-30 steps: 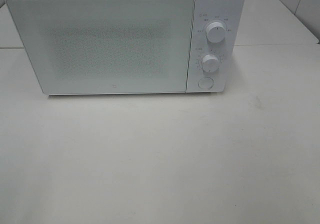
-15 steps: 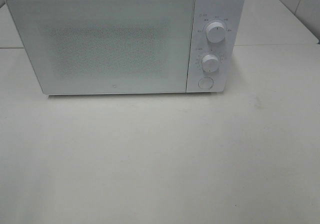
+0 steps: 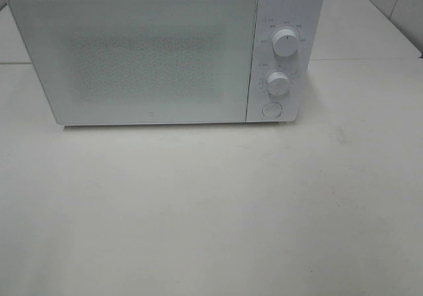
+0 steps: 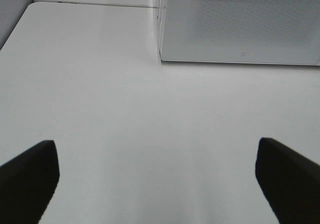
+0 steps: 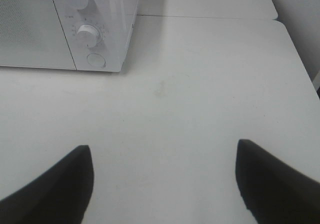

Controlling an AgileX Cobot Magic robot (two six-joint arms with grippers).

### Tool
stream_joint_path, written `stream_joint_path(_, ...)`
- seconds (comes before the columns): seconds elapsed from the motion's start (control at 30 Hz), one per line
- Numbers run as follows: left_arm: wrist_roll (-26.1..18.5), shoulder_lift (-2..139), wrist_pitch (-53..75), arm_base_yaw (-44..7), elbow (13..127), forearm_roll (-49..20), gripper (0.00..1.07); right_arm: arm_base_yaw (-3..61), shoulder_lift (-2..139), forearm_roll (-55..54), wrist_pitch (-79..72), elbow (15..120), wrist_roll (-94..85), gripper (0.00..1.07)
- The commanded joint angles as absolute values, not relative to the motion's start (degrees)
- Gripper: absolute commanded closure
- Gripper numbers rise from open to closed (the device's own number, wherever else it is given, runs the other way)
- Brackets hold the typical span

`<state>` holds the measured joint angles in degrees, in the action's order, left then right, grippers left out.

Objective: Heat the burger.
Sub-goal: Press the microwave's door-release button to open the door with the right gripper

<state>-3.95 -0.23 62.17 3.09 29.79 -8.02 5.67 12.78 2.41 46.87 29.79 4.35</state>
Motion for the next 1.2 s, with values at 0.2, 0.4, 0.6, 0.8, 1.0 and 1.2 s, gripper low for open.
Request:
stream_joint_path(0.2,-3.67,-1.26,61.54,3.21,29.74,-8.31,0.07,5.39,27.04,2.06,31.46,29.79,3.78,0.31)
stream_joint_path(0.4,-3.67,-1.26,61.54,3.21,29.74,-8.31,0.07,5.39,36.73,2.06,23.72,29.79,3.78,0.31)
stream_joint_path(0.6,-3.67,-1.26,61.54,3.21,29.74,-8.31,0.07,5.39,45.49,2.23,15.07,29.16,4.76,0.31)
stream_joint_path(0.8,-3.67,-1.26,61.54,3.21,29.74,-8.31,0.07,5.39,52.14,2.23,-2.01,25.04,5.27,0.31)
stream_joint_path(1.0,-3.67,-1.26,61.54,3.21,29.74,-8.31,0.07,5.39,58.84,2.23,-21.26,21.20,5.16,0.31)
stream_joint_path(1.2,-3.67,-1.26,61.54,3.21,29.74,-8.31,0.07,5.67,67.49,0.34,-40.22,17.36,-0.34,0.31)
